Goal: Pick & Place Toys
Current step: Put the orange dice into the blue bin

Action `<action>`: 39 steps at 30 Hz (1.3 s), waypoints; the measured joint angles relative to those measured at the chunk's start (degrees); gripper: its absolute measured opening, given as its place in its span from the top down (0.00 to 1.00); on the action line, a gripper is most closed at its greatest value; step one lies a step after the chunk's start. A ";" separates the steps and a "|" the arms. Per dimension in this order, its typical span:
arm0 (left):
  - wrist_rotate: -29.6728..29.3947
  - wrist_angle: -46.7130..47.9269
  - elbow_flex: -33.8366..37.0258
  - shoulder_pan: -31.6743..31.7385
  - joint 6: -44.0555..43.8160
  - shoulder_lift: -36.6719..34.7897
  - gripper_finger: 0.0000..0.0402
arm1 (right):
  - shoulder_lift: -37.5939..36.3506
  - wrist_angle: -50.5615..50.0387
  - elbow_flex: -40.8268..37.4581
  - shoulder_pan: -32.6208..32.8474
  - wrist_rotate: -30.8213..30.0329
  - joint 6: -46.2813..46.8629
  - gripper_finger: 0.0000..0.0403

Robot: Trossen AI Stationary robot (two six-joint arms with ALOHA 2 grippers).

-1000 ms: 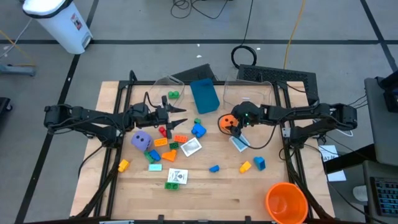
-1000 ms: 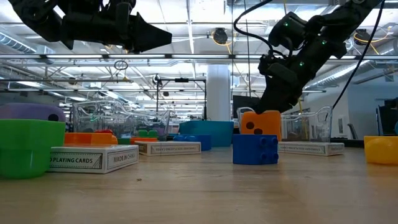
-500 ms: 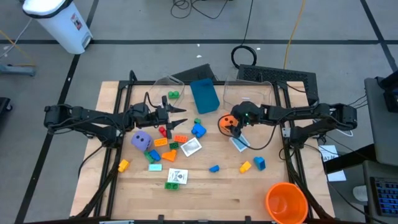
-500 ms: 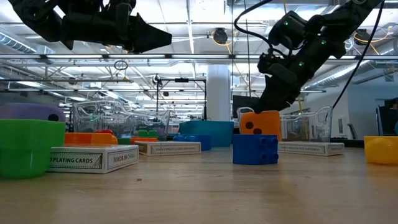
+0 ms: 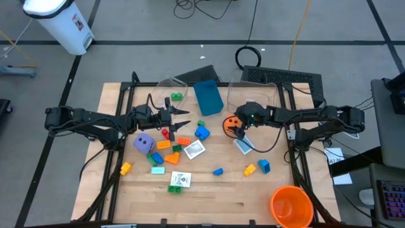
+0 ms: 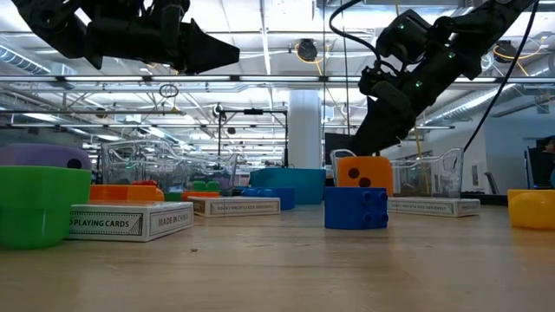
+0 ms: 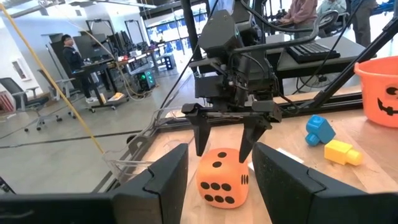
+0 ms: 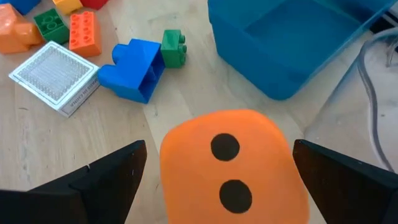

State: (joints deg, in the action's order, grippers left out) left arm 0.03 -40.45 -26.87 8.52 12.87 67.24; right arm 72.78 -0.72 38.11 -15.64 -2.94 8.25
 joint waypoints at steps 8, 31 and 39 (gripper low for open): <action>0.00 0.02 0.00 0.04 0.16 0.00 0.54 | 0.06 -1.95 0.02 0.71 -0.08 -1.96 0.01; 0.00 0.02 0.00 0.08 0.17 0.00 0.54 | 0.06 -5.58 0.09 3.21 -9.01 -5.63 0.01; 0.02 0.02 0.00 0.08 0.17 -0.01 0.54 | 1.18 -5.61 0.13 2.38 -6.36 -4.77 0.01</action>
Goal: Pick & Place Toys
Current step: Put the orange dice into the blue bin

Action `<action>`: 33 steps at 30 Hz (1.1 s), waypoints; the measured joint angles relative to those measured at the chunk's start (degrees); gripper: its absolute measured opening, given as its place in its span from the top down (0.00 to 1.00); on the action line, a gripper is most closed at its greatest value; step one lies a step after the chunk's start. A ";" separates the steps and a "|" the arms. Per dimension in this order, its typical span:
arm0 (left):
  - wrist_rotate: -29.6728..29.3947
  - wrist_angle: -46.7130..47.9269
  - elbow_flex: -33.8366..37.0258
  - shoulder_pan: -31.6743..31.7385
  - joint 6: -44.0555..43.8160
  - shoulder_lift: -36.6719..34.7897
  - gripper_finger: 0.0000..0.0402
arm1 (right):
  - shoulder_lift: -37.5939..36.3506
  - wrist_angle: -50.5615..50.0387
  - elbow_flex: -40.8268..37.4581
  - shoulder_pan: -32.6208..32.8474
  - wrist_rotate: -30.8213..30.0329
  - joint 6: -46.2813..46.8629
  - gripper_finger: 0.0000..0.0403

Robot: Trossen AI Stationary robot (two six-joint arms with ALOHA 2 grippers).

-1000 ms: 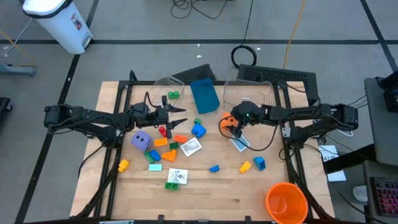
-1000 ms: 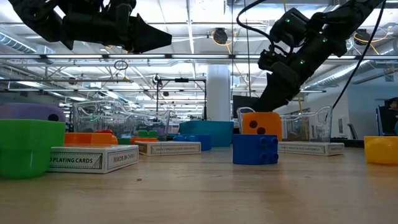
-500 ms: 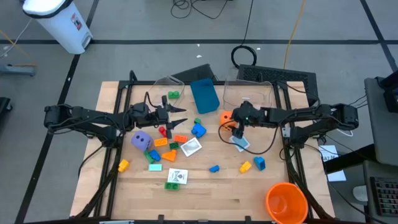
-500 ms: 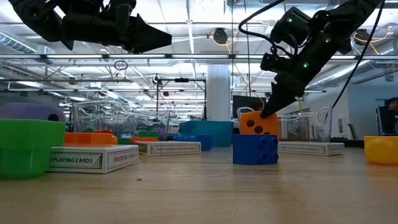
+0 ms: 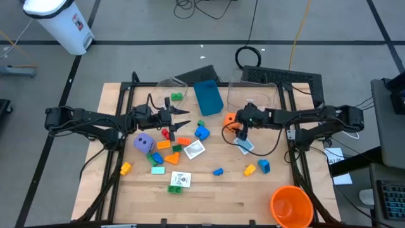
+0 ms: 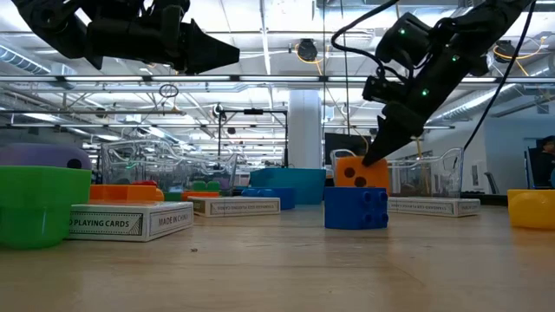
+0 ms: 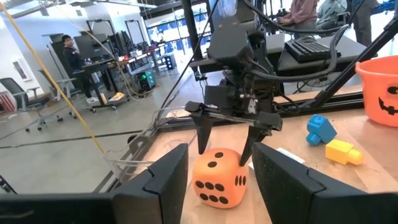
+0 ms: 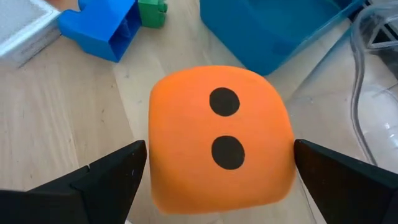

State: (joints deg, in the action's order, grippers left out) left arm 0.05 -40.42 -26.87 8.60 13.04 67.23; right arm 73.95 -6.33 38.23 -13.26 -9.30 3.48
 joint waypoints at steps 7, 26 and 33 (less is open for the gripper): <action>0.02 0.00 0.00 0.00 -0.10 0.01 0.54 | 0.98 0.67 0.07 -0.28 -0.18 0.13 0.01; 0.03 0.00 0.00 -0.02 -0.09 0.01 0.54 | 1.03 1.61 -0.02 -0.33 1.64 0.40 0.03; 0.02 0.00 0.00 -0.02 -0.11 0.01 0.54 | 1.03 1.56 0.01 -0.33 1.86 1.30 0.17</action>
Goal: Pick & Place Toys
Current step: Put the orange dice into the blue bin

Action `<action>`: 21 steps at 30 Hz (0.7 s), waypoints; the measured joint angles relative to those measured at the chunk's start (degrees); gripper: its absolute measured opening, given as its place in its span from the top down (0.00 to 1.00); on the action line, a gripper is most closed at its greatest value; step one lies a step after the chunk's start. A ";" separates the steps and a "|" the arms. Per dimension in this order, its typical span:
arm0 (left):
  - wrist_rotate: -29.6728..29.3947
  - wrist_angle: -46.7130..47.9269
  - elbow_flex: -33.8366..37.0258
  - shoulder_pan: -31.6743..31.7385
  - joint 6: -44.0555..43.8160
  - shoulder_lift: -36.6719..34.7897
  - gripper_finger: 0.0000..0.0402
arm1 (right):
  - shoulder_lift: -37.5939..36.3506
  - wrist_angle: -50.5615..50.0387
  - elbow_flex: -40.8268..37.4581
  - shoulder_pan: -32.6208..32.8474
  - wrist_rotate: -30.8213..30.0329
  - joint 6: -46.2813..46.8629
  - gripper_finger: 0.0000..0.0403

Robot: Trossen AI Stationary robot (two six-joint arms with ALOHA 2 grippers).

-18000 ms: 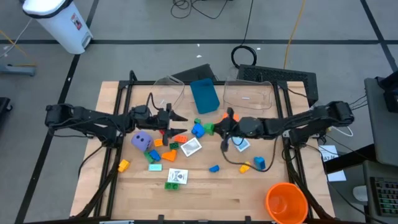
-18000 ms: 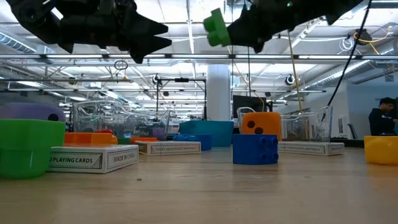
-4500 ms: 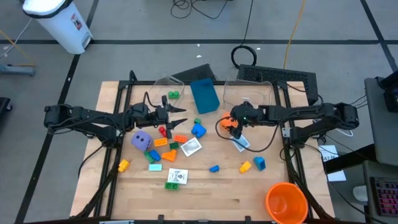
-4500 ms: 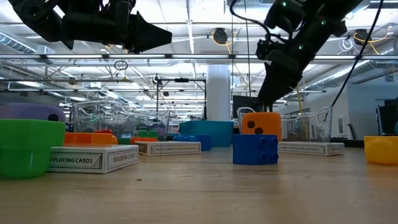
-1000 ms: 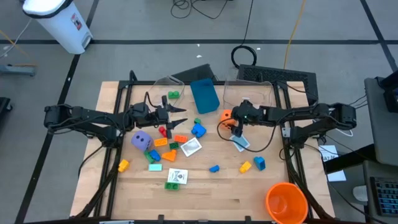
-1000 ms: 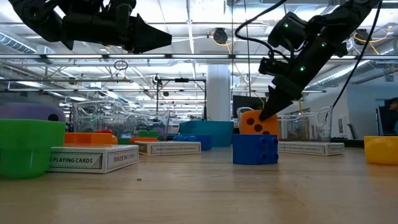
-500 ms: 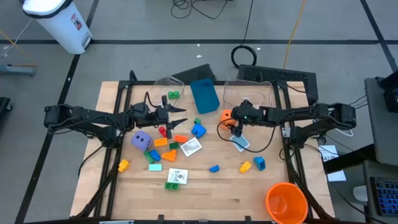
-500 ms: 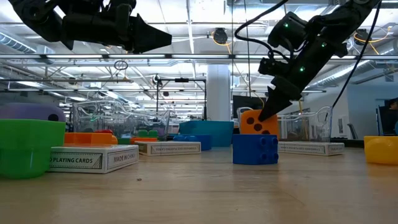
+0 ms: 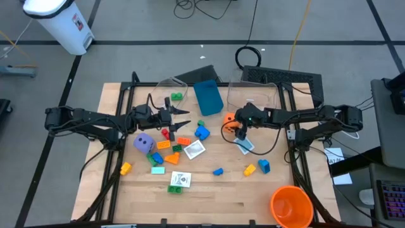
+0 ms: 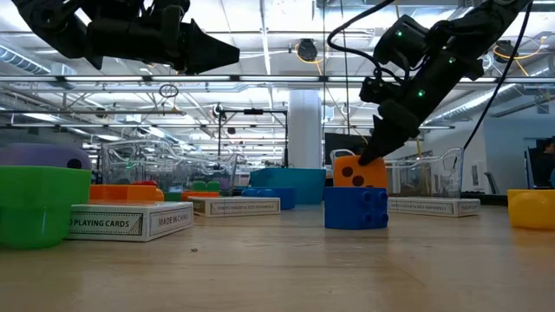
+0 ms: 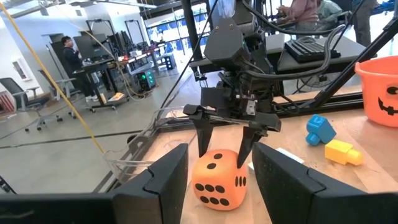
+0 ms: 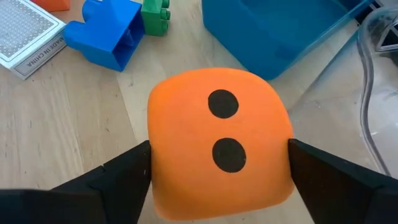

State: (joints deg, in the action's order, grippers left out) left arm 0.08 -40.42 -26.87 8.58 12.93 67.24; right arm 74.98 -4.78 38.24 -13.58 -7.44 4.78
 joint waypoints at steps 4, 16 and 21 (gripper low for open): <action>0.00 0.00 0.00 0.00 0.04 0.00 0.54 | 0.00 -0.05 0.00 0.00 0.02 0.45 0.20; 0.00 0.00 0.00 0.02 0.07 0.00 0.54 | 0.00 -0.13 0.00 0.07 0.00 0.34 0.21; 0.00 0.02 0.00 0.02 0.08 0.00 0.54 | -0.26 -0.21 -0.01 0.07 0.03 0.32 0.21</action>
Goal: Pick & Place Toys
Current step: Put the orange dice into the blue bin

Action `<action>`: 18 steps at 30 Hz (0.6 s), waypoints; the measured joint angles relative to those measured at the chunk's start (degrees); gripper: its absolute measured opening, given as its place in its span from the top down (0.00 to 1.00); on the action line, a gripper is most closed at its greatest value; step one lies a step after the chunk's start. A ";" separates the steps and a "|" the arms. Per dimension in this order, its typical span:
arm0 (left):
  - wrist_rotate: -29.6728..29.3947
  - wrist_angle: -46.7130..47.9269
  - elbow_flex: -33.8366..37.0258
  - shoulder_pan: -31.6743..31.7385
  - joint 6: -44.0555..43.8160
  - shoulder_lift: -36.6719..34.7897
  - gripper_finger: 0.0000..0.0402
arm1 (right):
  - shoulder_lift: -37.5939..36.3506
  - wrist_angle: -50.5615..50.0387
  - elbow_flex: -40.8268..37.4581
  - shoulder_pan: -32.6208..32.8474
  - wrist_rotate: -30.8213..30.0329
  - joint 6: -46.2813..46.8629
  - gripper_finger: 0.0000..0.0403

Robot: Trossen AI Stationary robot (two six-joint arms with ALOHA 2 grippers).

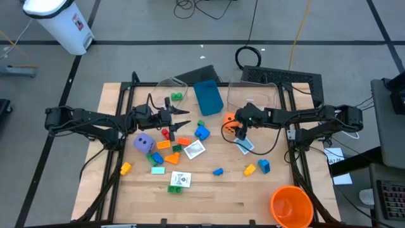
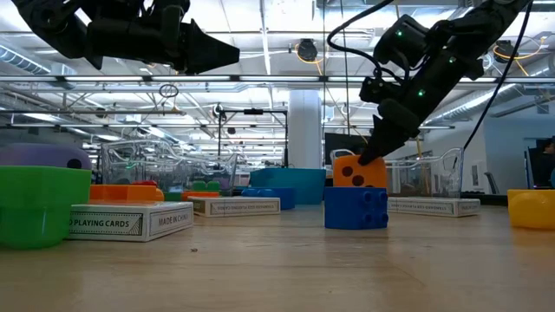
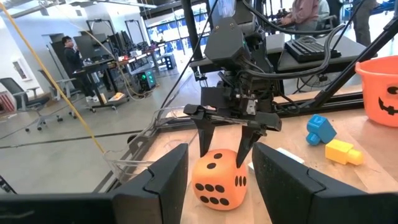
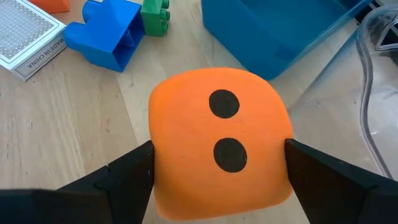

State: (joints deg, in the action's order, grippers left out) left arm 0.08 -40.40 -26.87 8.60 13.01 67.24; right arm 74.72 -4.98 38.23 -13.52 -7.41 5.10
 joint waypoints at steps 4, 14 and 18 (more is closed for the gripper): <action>0.00 0.11 0.00 0.00 0.02 0.00 0.54 | -0.69 -0.04 -0.04 0.20 0.19 0.00 0.21; -0.04 0.42 0.00 0.02 0.38 0.00 0.54 | -4.10 -0.37 -0.14 0.28 0.55 -0.04 0.30; -0.04 0.39 0.00 0.07 0.36 -0.01 0.54 | -4.15 -0.38 -0.14 0.28 0.45 0.15 0.39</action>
State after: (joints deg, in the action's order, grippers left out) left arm 0.03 -40.01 -26.87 8.67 13.37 67.23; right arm 70.57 -5.36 38.09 -13.24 -6.95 5.26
